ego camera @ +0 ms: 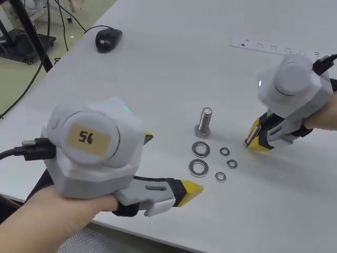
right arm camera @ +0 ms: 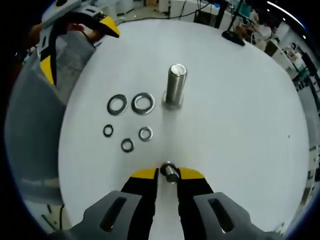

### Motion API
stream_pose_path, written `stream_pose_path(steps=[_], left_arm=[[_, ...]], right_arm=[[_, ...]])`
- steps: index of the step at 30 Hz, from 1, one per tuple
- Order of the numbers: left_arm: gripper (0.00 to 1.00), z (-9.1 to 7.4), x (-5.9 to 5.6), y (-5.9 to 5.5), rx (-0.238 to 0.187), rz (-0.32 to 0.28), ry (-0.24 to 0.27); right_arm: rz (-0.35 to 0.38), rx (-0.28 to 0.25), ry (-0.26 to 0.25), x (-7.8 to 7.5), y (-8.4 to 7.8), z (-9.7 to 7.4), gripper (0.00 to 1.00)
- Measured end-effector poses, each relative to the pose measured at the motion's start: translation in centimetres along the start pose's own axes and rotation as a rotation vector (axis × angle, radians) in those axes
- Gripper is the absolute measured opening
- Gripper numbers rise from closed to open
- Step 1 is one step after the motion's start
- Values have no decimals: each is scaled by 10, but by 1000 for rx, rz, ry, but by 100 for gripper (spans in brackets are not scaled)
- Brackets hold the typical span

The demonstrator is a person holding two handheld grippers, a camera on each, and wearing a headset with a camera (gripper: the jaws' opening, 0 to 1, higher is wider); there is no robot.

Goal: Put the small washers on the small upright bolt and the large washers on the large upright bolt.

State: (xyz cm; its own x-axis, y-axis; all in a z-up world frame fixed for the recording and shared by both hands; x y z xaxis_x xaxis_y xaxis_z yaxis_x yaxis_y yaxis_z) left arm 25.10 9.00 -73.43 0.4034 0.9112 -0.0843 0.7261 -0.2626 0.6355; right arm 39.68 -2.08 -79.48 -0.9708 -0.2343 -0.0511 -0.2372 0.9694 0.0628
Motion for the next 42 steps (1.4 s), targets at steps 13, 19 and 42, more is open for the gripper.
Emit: stream_pose_path(steps=[13, 19, 42], left_arm=[[72, -5, -2, 6, -22, -8, 11], [72, -15, 3, 15, -61, -17, 36], [72, -31, 26, 29, -188, -99, 75]], right_arm=[[113, -77, 14, 9, -20, -17, 16], [142, -90, 12, 28, -31, -26, 16], [126, -119, 95, 102, -20, -33, 17]])
Point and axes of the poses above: the centre of the closed fingertips' face, and the gripper's own axes: z roughly forward along the fingers, x roughly to its left, y roughly out of its top, the point moved 2 cm from there along -z, roughly backward along the fingers, and after that the axes turned 15 degrees about x, right-handed, at the moved point
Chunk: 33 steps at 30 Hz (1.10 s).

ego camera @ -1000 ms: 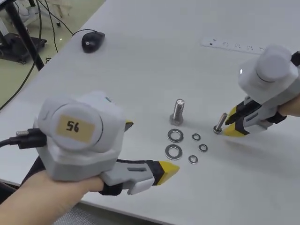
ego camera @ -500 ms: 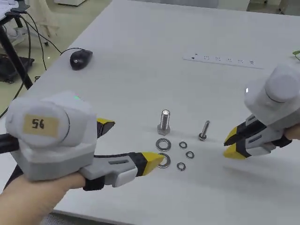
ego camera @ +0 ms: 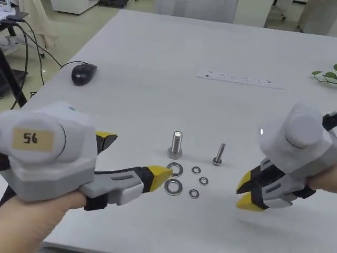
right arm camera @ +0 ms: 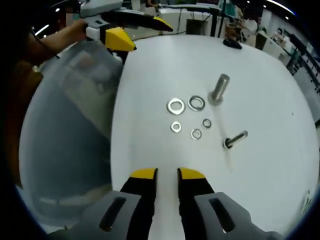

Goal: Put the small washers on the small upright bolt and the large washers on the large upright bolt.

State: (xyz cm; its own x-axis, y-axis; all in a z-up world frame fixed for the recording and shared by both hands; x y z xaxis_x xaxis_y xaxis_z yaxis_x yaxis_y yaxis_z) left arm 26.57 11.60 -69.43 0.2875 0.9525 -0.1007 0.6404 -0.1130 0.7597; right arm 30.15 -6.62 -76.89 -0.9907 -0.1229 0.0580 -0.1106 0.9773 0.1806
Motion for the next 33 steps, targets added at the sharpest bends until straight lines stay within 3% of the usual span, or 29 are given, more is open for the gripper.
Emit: stream_pose_path(steps=[3, 6, 10, 17, 33], left_arm=[[72, -1, 8, 2, -24, -25, 16], [72, -2, 18, -1, -15, -64, 51], [71, -5, 22, 0, -32, -80, 69], [71, -6, 22, -1, -32, -90, 72], [71, -3, 18, -4, -23, -111, 75]], right_arm=[[-15, 11, 3, 4, 5, 1, 17], [-32, 18, 10, 7, 11, 0, 17], [-64, 28, 0, 6, 20, -2, 17], [-102, 30, -2, 5, 37, 1, 17], [-180, 69, 5, 3, 50, 19, 17]])
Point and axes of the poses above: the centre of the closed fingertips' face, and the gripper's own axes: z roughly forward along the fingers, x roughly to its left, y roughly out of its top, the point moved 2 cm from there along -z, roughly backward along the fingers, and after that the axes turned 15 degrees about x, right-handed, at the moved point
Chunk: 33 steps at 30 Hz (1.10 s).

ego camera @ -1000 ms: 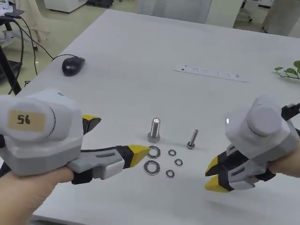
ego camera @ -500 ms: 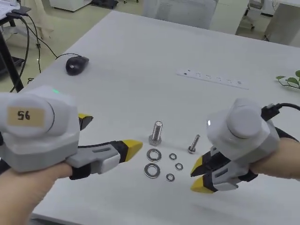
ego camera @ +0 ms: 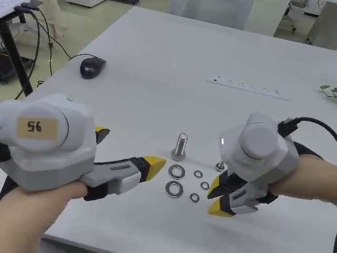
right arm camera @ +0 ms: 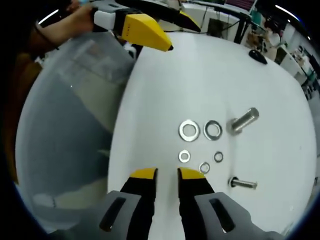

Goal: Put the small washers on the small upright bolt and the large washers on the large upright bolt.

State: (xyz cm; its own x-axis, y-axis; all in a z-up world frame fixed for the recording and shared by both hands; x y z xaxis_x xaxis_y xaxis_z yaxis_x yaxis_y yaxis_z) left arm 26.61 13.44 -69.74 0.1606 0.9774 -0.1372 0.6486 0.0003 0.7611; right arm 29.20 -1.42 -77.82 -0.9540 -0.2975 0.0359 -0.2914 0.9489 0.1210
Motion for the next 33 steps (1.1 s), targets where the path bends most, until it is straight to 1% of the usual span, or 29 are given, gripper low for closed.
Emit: stream_pose_path(steps=[4, 6, 12, 14, 17, 20, 23, 27, 28, 30, 33], left_arm=[[71, 0, -1, 0, 0, 2, 2], [71, 0, -2, -1, 4, 16, 1], [71, 0, -5, -4, 15, 24, 3], [71, 1, -5, -6, 21, 30, 9], [71, 0, -6, -6, 20, 20, 5], [71, 1, -7, -7, 23, 20, 2], [71, 1, -7, -7, 29, 19, 3], [71, 1, -6, -5, 19, 9, 0], [71, 1, -6, -5, 17, 9, 5], [71, 1, -5, -4, 17, 10, 5], [71, 2, -5, -5, 21, 6, 6]], right_arm=[[-9, 2, -14, -7, 4, 2, 17], [-24, 12, -33, -12, 6, 5, 17], [-40, 37, -37, -20, 10, 15, 18], [-51, 44, -36, -21, 12, 17, 18], [-57, 53, -24, -21, 14, 20, 19], [-67, 73, -27, -25, 12, 24, 19], [-69, 79, -16, -24, 12, 25, 20], [-78, 99, -11, -23, 9, 29, 20], [-82, 99, -20, -25, 9, 29, 19], [-74, 93, -11, -24, 10, 28, 20], [-80, 94, -15, -25, 11, 28, 19]])
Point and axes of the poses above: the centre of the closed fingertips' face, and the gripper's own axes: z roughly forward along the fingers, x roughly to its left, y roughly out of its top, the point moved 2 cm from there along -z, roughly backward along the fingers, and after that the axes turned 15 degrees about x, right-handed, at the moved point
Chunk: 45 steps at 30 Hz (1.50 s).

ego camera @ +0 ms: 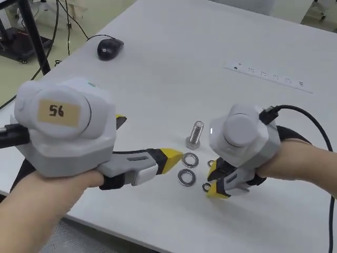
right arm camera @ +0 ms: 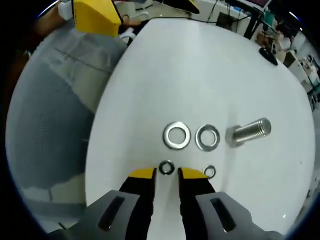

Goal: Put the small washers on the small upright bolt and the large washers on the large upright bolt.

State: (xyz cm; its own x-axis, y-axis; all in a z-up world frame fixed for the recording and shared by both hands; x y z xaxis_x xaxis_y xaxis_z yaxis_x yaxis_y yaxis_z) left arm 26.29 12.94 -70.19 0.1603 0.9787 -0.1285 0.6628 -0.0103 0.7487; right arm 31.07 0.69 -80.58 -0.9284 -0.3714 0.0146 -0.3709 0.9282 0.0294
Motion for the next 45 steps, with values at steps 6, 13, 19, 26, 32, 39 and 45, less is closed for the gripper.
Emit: stream_pose_path(steps=[6, 13, 19, 26, 32, 39, 45], left_arm=[[71, 0, -1, -1, -2, -2, 0], [71, 0, 0, -1, 2, -4, 5], [71, 0, 0, 0, -2, -6, 5], [71, 0, -1, -1, 0, -4, 4], [70, 0, -2, -3, 11, 1, 3], [70, 0, -2, -3, 13, 4, 3], [70, -1, -2, -4, 19, 11, 10]], right_arm=[[-15, 16, -19, 0, 0, 0, 17], [-35, 29, -27, 2, 1, 1, 17], [-34, 31, -32, 4, 2, 1, 18], [-32, 37, -37, 5, 2, 0, 17], [-13, 35, -32, 5, 2, 0, 16], [-6, 24, -35, 3, 2, 0, 13], [16, 10, -38, 1, -1, -4, 12]])
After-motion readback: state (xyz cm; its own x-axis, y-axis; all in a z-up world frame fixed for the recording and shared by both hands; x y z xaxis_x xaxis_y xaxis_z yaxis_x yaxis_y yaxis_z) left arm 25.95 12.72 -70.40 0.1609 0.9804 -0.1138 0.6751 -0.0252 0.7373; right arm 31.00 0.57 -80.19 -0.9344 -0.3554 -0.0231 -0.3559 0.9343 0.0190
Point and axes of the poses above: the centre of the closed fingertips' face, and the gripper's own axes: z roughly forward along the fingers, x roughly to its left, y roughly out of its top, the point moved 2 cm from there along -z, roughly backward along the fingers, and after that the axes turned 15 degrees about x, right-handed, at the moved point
